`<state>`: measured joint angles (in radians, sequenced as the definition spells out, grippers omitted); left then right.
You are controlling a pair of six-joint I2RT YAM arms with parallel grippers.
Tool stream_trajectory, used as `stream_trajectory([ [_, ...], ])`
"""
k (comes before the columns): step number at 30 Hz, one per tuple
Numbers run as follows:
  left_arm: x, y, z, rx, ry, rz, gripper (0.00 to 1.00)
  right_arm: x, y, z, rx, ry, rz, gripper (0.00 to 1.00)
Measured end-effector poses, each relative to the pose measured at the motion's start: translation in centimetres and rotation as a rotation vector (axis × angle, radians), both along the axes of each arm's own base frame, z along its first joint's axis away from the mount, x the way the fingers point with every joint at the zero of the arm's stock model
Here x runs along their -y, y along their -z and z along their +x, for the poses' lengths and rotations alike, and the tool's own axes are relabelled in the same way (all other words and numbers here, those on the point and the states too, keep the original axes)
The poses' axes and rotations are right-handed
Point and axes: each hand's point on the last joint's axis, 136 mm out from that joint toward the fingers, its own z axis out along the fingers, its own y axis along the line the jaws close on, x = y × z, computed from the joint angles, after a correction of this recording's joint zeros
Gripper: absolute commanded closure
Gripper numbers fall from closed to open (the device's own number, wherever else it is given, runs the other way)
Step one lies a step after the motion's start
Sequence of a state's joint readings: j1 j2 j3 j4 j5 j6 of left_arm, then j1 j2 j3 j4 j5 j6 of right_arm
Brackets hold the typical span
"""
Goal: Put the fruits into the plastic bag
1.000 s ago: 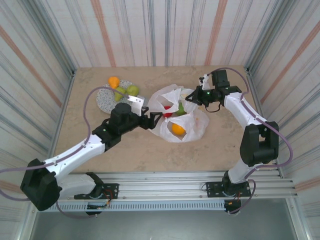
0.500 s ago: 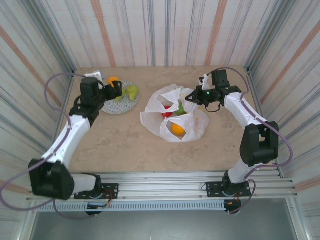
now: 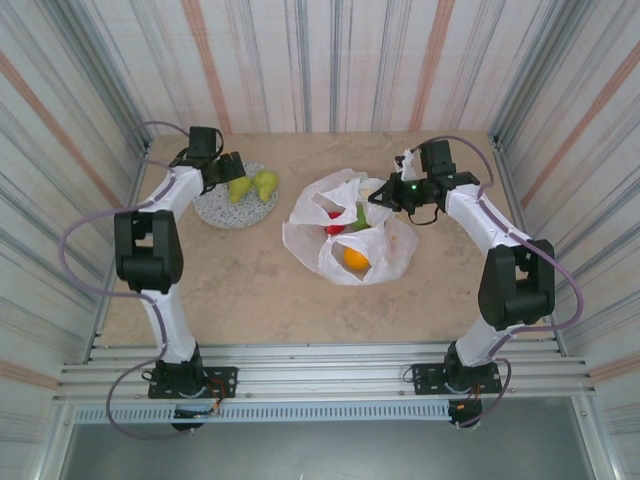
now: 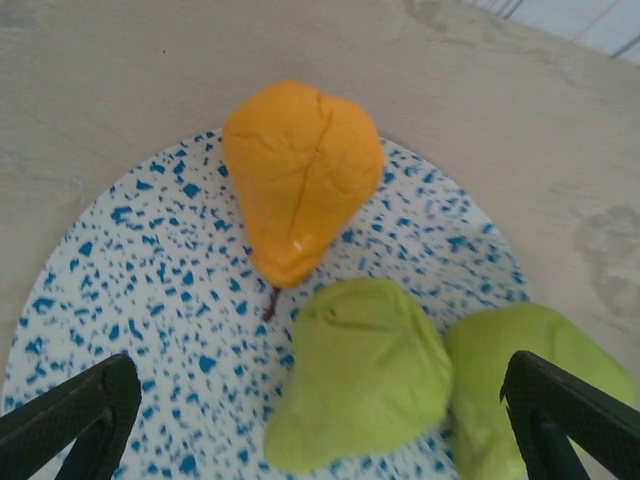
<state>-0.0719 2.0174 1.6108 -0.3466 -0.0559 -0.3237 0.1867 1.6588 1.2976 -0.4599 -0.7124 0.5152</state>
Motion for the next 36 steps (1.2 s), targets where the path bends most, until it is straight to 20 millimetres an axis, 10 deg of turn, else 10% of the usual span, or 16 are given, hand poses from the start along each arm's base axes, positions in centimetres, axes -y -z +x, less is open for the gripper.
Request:
stream_trajectory([
  [18, -2.1, 4.3, 7.8, -0.07, 0.046, 0.096, 0.02, -0.1, -0.3, 0.6, 0.003, -0.002, -0.001, 1.0],
  [36, -1.0, 5.6, 9.3, -0.091, 0.1, 0.029, 0.17, -0.1, -0.2, 0.6, 0.0, -0.002, -0.002, 1.0],
])
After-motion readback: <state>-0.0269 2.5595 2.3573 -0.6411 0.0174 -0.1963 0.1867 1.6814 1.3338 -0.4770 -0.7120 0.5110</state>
